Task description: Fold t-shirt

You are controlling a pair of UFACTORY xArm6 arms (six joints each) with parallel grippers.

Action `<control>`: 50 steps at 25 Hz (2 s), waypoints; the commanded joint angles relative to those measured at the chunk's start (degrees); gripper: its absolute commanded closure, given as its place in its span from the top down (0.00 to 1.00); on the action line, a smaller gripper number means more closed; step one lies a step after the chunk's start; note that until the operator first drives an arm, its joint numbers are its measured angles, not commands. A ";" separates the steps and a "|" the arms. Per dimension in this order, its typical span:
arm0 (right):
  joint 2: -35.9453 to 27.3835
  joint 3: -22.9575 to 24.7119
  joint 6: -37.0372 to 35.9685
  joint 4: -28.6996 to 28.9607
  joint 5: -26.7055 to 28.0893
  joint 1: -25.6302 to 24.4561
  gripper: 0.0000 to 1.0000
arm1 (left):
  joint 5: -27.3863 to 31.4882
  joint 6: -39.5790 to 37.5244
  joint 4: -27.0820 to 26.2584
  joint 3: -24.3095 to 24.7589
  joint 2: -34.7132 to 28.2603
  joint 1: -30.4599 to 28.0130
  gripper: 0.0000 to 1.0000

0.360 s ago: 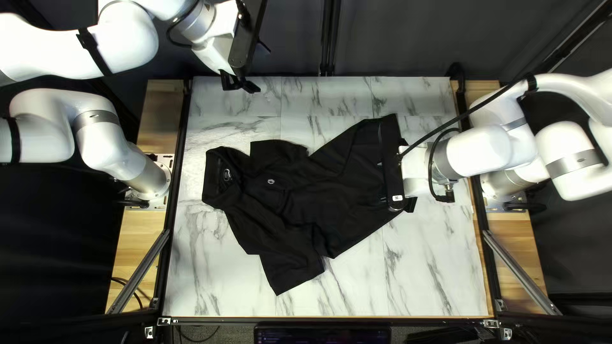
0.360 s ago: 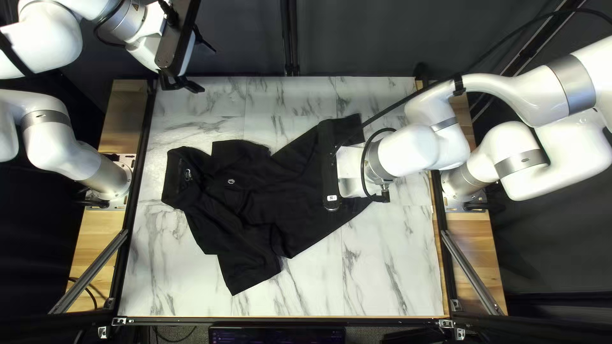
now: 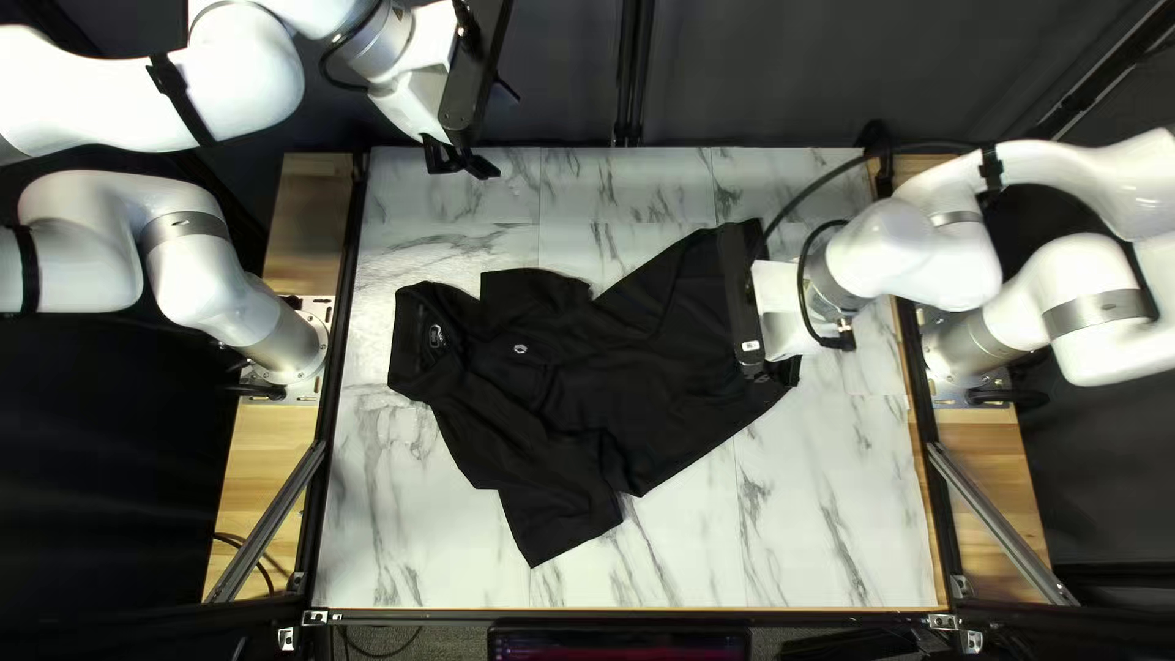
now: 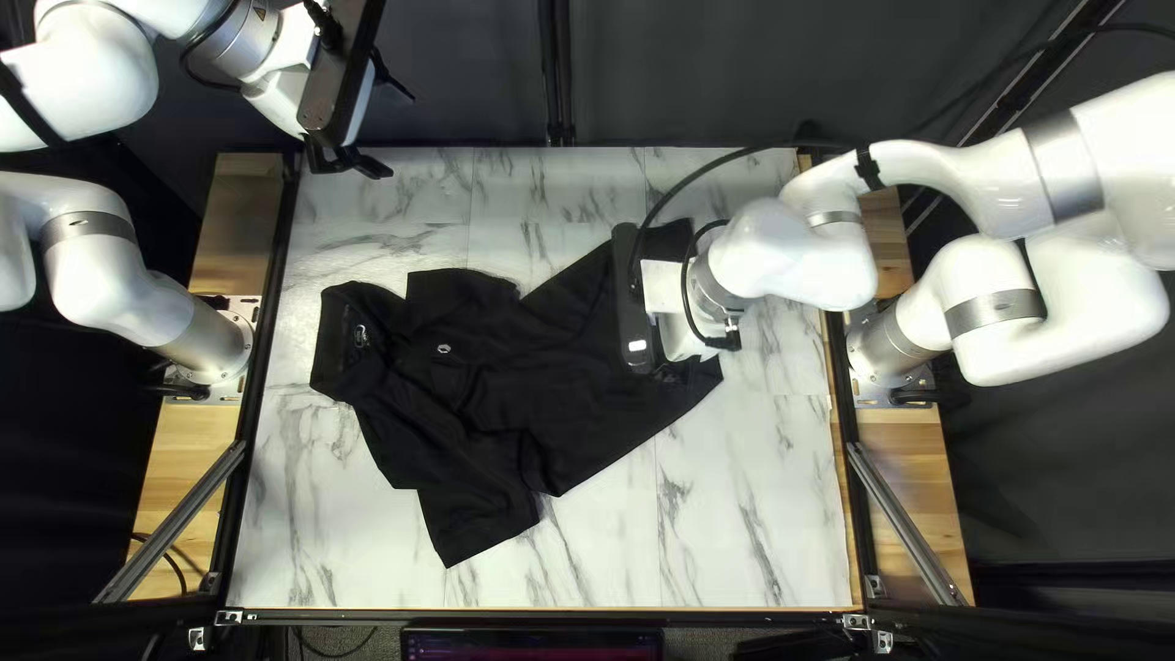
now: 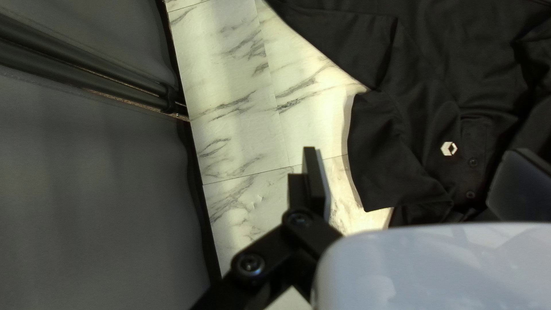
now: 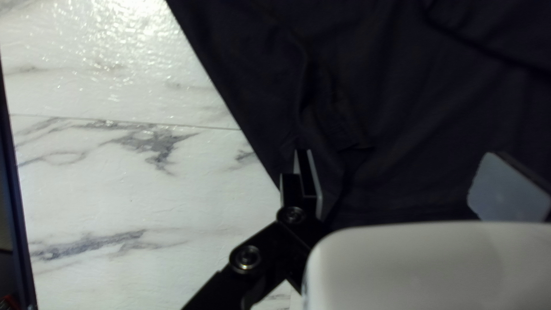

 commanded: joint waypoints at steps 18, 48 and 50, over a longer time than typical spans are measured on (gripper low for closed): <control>16.47 -3.45 -4.74 3.30 -8.47 2.75 1.00 | 0.00 0.00 0.00 0.00 0.00 0.00 1.00; 25.67 -9.81 -12.52 7.06 -2.41 -0.99 0.91 | 0.00 0.00 0.00 0.00 0.00 0.00 1.00; 26.07 -10.06 -13.08 7.44 -2.13 -0.95 0.88 | 0.00 0.00 0.00 0.00 0.00 0.00 1.00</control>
